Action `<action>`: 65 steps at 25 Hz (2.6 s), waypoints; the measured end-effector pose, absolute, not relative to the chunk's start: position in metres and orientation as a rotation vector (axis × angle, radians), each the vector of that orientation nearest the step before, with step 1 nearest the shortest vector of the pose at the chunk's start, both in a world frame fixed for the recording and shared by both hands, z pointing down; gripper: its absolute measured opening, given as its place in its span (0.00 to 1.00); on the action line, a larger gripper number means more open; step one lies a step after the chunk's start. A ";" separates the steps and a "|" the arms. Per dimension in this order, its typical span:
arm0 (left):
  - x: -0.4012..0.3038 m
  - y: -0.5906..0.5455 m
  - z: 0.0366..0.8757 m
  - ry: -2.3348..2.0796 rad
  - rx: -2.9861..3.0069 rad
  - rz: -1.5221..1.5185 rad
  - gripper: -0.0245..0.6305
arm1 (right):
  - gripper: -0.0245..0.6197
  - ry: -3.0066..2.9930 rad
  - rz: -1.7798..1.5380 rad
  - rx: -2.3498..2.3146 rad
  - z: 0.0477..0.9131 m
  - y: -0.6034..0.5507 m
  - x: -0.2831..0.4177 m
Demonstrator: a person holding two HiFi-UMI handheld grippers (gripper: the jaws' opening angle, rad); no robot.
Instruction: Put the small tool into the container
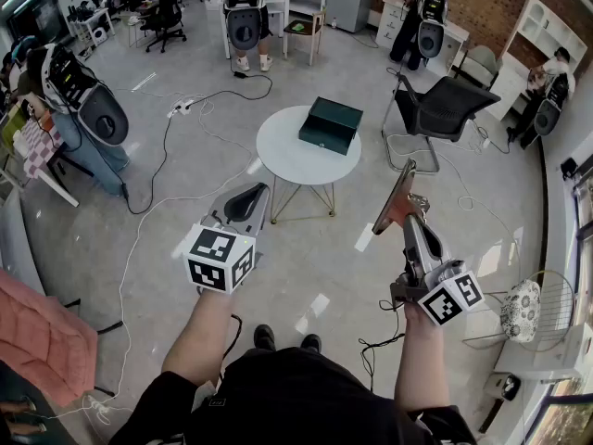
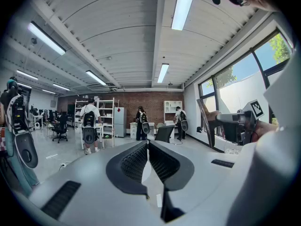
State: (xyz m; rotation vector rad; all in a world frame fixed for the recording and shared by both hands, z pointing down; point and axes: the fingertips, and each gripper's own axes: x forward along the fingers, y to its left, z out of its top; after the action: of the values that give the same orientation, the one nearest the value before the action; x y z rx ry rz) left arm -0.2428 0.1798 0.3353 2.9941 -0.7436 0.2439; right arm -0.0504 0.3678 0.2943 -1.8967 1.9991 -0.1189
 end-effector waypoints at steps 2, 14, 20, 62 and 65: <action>-0.238 0.181 0.332 -0.742 2.997 0.240 0.07 | 0.06 1.999 -0.114 -1.892 0.291 0.368 -0.048; -0.214 0.206 0.335 -0.776 2.987 0.264 0.07 | 0.06 2.007 -0.146 -1.818 0.295 0.393 -0.024; -0.203 0.221 0.338 -0.787 2.974 0.291 0.07 | 0.06 1.991 -0.213 -1.788 0.309 0.410 -0.007; -0.061 -0.094 0.391 -0.824 2.859 0.356 0.07 | 0.06 2.005 -0.434 -1.767 0.352 0.080 0.157; -0.043 -0.108 0.399 -0.832 2.833 0.382 0.07 | 0.06 2.016 -0.459 -1.758 0.357 0.062 0.177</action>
State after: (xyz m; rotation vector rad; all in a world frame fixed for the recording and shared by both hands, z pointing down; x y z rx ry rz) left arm -0.0429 -0.1078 0.3989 2.8330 -0.8318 0.3817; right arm 0.1775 0.0619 0.3567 -1.7579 2.0159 -0.4590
